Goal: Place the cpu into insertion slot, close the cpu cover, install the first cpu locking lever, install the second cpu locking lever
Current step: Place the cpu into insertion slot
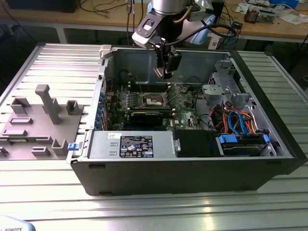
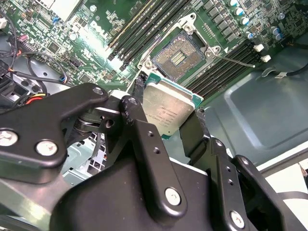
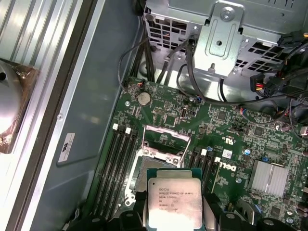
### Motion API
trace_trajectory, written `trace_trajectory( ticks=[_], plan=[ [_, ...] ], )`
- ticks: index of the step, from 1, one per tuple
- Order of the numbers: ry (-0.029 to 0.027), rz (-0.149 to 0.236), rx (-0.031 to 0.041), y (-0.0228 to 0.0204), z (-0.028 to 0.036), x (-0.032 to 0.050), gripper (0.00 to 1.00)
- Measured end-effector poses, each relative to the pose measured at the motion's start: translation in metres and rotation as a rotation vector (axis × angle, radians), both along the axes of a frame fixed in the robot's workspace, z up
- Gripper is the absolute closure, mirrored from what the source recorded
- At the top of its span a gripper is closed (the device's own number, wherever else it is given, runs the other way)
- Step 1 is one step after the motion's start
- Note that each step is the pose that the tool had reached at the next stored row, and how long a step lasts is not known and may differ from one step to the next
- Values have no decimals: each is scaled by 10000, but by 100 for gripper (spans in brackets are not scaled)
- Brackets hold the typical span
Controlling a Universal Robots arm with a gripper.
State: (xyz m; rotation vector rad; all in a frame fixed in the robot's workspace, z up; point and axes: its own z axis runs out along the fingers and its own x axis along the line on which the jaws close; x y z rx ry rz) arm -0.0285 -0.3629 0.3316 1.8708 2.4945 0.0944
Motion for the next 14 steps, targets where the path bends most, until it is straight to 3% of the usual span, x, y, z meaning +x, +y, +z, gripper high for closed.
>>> trace_trajectory(
  ticks=[14],
  plan=[
    [0,-198,0,0,0,0,46]
  ],
)
